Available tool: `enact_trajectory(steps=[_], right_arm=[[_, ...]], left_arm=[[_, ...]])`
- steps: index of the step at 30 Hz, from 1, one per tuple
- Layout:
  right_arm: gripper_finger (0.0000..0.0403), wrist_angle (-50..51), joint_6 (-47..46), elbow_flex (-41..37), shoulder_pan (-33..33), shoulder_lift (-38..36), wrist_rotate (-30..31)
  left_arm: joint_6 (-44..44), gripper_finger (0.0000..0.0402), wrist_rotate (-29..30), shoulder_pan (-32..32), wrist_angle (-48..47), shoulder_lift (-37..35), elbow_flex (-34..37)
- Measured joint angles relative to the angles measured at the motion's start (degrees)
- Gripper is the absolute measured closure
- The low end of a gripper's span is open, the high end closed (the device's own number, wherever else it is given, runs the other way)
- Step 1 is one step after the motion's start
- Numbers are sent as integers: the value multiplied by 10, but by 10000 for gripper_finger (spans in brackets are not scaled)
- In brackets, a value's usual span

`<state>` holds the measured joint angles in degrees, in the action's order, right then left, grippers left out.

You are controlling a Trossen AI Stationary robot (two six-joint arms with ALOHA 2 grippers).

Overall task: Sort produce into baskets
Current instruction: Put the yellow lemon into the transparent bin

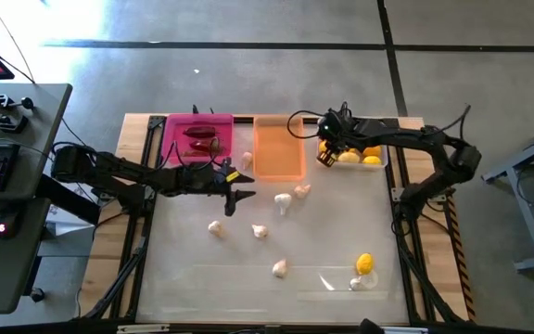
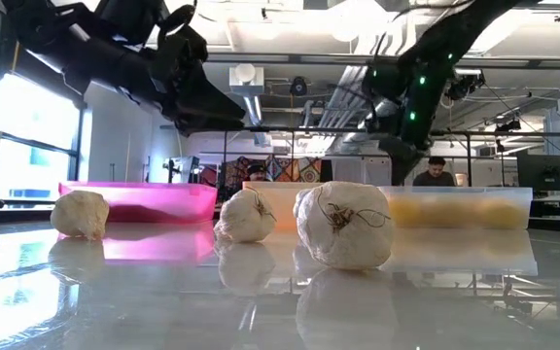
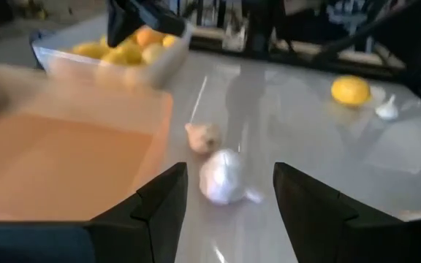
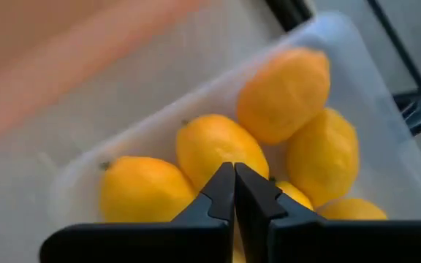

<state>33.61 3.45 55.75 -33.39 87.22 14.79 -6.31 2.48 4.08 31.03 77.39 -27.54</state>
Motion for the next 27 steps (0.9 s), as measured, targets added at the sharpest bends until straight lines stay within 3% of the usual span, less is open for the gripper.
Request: enact_trajectory(steps=[4,8,12,17,23,27], right_arm=[[403,-37,-4,-11,33,-46,6],[403,-136,-26,-81,62,-106,-4],[403,-206,-66,-164,89,-168,-5],[403,-215,-128,-227,143,-252,25],[403,-156,-141,-240,231,-328,42],[403,-118,-157,-240,291,-346,-4]], left_arm=[[13,235,2,0,96,29,20],[48,278,1,2,169,60,30],[81,331,-20,2,192,69,34],[106,393,-81,2,196,54,33],[111,390,-110,0,203,53,33],[110,394,-109,0,202,53,33]])
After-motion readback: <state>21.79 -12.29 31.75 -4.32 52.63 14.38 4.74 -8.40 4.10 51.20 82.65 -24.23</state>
